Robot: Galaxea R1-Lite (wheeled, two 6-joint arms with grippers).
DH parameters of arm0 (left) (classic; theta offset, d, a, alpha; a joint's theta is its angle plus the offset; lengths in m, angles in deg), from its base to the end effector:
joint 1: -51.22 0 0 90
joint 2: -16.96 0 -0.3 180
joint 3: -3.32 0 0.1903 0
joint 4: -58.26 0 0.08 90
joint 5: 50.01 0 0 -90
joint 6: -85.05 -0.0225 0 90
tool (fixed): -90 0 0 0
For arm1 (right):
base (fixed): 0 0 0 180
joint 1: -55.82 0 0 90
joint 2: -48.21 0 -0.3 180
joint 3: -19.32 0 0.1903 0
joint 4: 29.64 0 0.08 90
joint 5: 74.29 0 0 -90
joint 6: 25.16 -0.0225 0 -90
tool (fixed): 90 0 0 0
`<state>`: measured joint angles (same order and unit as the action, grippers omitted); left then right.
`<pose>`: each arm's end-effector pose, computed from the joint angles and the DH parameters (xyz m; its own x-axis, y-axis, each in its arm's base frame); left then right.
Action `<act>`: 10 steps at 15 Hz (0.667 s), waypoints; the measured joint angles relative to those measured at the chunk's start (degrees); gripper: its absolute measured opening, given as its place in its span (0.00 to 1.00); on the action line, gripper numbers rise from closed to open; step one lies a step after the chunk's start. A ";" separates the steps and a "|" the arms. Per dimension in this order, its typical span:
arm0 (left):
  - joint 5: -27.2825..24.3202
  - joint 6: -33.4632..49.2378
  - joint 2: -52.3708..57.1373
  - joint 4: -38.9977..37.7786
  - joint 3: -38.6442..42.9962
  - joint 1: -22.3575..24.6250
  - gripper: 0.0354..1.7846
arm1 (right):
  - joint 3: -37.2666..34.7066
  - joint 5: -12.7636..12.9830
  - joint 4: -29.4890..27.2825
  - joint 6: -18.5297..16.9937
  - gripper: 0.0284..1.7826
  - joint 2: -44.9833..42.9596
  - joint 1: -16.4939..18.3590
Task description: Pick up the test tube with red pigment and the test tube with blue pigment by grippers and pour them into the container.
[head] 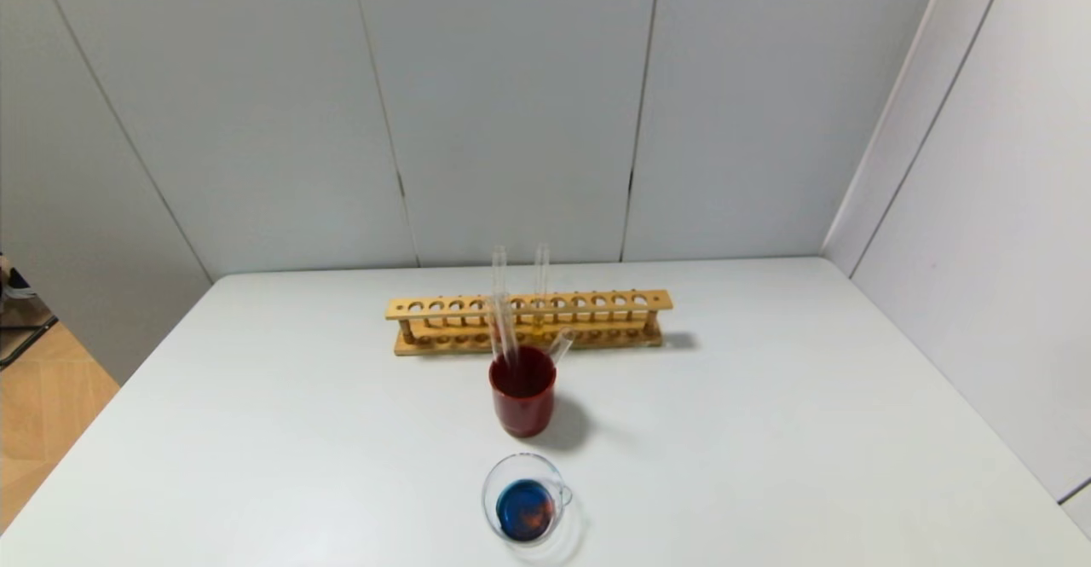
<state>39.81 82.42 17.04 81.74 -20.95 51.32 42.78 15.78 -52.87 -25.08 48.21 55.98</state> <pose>-0.0241 -0.0001 0.0796 0.9999 -0.0014 0.0152 0.0007 0.9989 0.0459 -0.0229 0.0000 0.0762 1.0000 -0.0040 0.0040 0.0040 1.0000 -0.0014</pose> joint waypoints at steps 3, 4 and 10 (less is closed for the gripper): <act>-0.67 -0.74 0.04 4.79 -0.96 0.07 0.98 | 0.00 -0.02 0.00 0.00 0.98 0.00 0.00; -0.30 1.10 0.04 5.07 -1.18 0.05 0.98 | 0.00 -0.02 0.00 0.00 0.98 0.00 0.00; 0.02 3.23 0.04 3.36 -0.96 0.05 0.98 | 0.00 0.00 0.00 0.00 0.98 0.00 0.00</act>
<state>39.83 85.65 17.07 85.10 -21.91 51.37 42.78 15.78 -52.87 -25.08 48.21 55.98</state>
